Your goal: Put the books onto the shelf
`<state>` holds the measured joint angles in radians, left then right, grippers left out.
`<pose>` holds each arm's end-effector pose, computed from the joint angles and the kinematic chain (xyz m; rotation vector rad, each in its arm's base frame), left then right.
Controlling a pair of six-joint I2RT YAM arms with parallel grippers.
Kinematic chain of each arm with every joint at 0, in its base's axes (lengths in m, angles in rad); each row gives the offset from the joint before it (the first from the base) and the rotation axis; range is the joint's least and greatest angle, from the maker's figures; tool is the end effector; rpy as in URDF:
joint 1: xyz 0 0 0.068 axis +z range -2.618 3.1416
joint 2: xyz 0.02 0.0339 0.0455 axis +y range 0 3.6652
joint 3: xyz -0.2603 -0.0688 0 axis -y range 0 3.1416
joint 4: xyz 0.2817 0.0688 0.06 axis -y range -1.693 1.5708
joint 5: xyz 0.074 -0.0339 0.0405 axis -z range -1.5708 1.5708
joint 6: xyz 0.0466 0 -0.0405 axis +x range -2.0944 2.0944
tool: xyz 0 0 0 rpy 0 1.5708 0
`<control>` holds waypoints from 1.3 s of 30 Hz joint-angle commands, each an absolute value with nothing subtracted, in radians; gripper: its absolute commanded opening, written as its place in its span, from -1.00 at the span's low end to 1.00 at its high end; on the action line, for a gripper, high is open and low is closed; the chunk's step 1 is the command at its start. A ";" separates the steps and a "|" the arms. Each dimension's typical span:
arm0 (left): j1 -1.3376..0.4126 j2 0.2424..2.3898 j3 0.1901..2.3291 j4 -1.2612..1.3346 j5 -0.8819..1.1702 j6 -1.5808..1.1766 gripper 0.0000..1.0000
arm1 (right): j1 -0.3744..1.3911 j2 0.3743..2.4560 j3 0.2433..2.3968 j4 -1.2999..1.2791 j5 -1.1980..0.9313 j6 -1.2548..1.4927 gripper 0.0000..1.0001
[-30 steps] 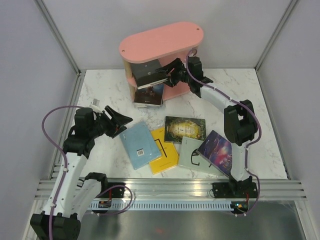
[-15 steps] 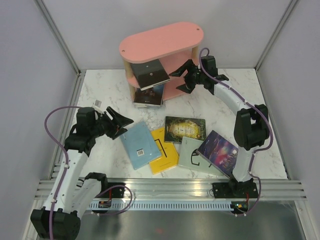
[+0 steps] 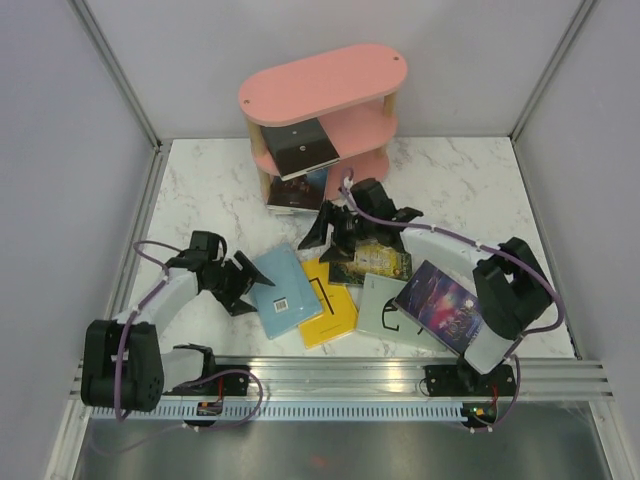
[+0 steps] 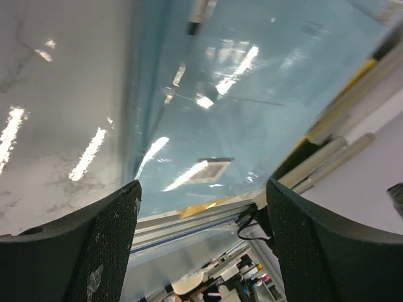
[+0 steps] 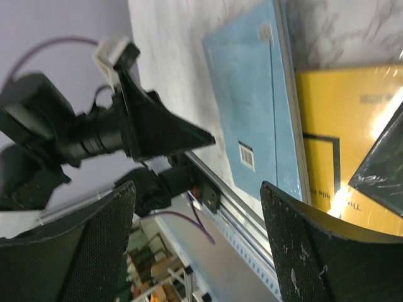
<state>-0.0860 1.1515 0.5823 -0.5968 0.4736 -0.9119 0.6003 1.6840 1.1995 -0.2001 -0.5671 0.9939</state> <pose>0.2265 -0.0409 0.1438 -1.0250 2.6948 -0.8930 0.3278 0.2547 0.2224 0.1530 2.5736 1.3870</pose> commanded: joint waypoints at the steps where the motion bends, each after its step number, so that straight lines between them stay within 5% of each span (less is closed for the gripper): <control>1: -0.097 1.253 0.546 -0.536 0.434 -0.858 0.66 | 0.658 1.723 1.114 -0.078 -0.581 0.990 0.64; 17: -0.117 1.359 0.422 -0.361 0.434 -0.839 0.67 | 0.854 1.953 0.996 0.009 -0.535 0.960 0.48; 21: -0.117 1.362 0.399 -0.334 0.466 -0.845 0.67 | 0.870 1.919 0.985 0.035 -0.532 0.982 0.02; 26: -0.114 1.284 0.402 -0.353 0.502 -0.850 0.65 | 0.864 1.812 0.982 0.017 -0.494 0.989 -1.00; 39: -0.064 0.888 0.724 -0.463 0.532 -0.870 0.79 | 0.805 1.488 1.144 -0.045 -0.500 1.115 -1.00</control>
